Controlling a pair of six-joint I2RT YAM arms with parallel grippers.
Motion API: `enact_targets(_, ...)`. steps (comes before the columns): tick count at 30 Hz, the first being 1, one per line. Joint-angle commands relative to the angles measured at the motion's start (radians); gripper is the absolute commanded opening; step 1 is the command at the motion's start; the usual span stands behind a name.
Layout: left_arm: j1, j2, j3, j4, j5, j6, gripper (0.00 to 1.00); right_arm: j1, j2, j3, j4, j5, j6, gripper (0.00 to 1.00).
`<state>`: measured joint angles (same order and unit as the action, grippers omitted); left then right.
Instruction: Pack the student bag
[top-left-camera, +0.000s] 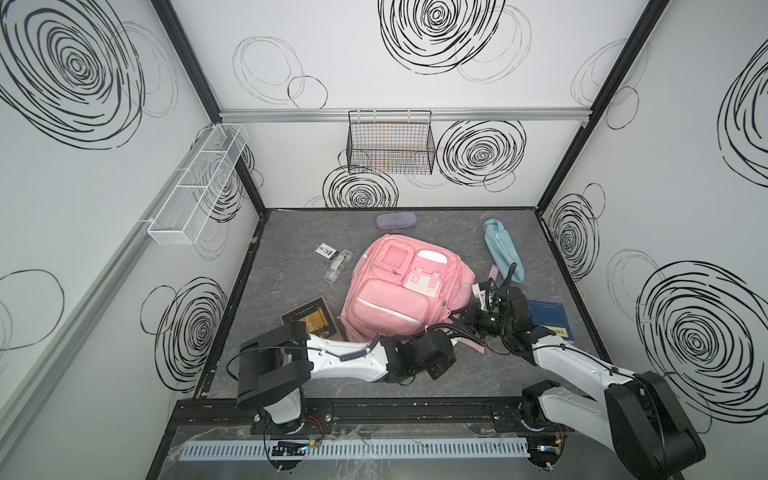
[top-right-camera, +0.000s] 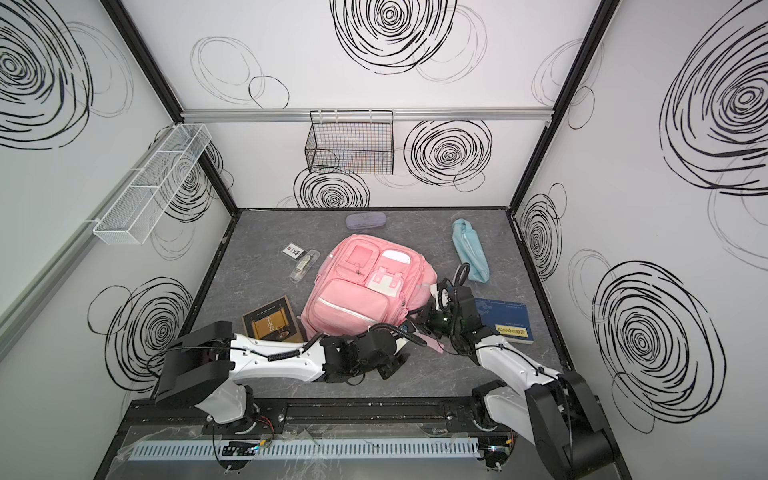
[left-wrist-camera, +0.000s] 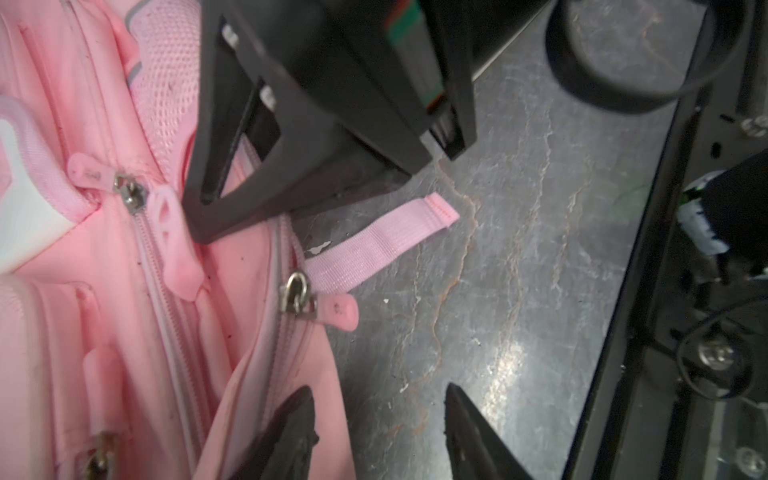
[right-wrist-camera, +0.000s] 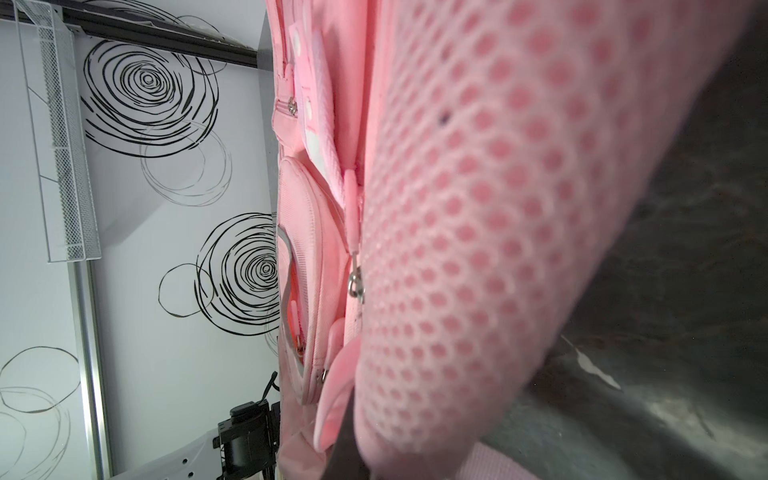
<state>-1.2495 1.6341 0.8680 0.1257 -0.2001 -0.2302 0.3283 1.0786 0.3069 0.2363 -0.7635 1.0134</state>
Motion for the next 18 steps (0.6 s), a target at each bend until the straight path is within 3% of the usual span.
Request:
enact_targets(1,0.033,-0.021,-0.014,0.11,0.052,-0.063,0.57,0.027,-0.055,-0.008,0.055,-0.02,0.067,0.0)
enact_targets(18,0.076,-0.02,-0.104,0.195,-0.045,-0.276,0.59,0.056,-0.185,-0.051,0.17,-0.036,0.264,0.0)
